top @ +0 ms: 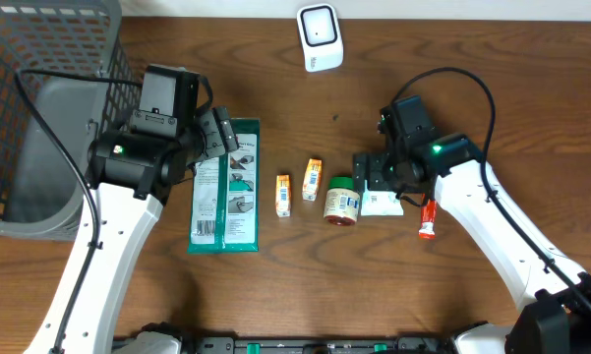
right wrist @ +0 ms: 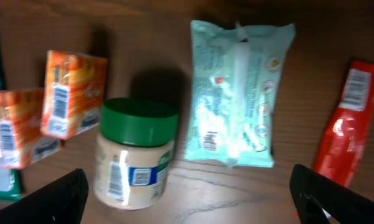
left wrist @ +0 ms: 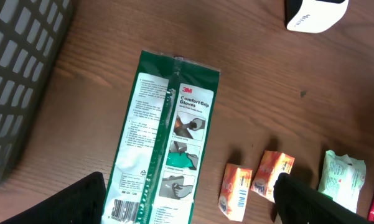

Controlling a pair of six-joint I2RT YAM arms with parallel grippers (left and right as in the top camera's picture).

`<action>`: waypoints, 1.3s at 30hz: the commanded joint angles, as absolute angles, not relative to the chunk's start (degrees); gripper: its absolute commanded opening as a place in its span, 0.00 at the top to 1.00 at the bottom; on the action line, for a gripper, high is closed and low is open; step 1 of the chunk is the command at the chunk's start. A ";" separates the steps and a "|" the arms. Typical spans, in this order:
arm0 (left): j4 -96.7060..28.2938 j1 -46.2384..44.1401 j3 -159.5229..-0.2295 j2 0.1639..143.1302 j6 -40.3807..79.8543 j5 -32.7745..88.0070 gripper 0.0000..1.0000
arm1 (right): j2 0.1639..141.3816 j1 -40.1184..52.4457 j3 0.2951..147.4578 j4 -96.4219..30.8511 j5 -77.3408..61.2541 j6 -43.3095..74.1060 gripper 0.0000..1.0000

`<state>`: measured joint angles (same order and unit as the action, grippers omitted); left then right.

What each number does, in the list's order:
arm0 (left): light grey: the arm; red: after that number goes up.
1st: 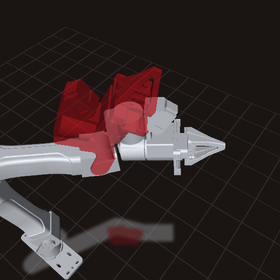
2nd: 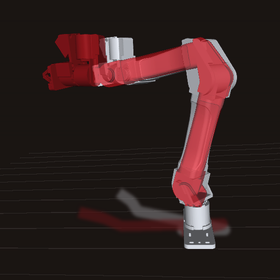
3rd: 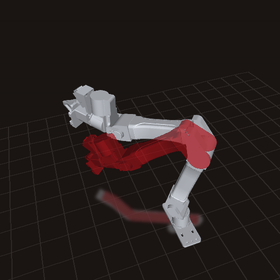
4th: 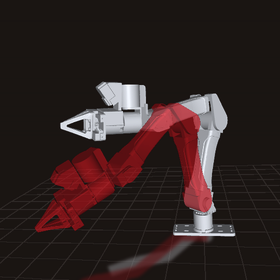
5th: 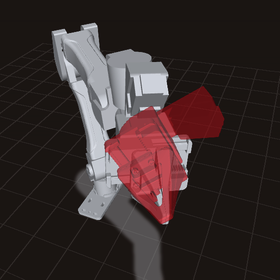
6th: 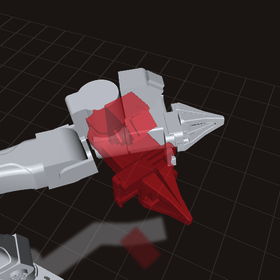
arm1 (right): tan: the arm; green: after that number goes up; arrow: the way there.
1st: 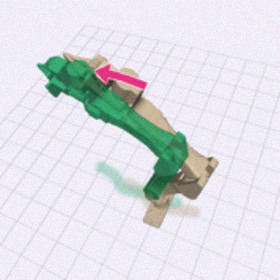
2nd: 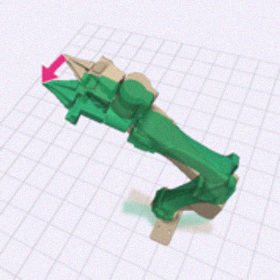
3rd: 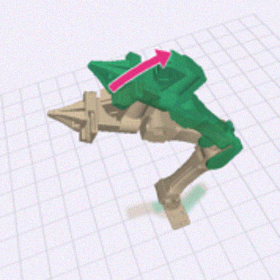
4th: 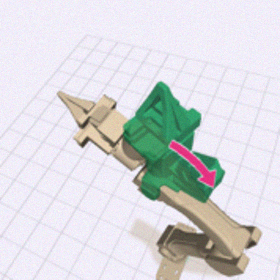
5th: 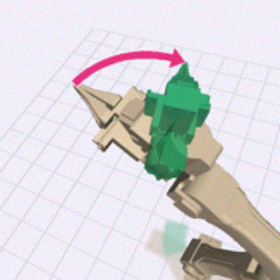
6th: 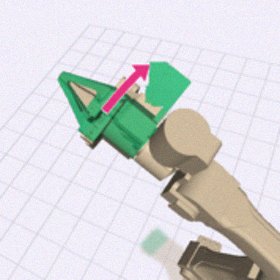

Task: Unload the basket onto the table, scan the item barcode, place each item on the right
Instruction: 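Lower the right gripper over the Knorr jar and wipes pack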

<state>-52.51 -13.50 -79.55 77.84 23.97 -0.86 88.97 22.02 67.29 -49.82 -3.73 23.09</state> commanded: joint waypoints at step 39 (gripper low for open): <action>-52.69 -13.19 -80.60 77.87 23.64 -2.02 0.13 | 90.02 31.59 63.99 -38.89 7.25 43.44 0.01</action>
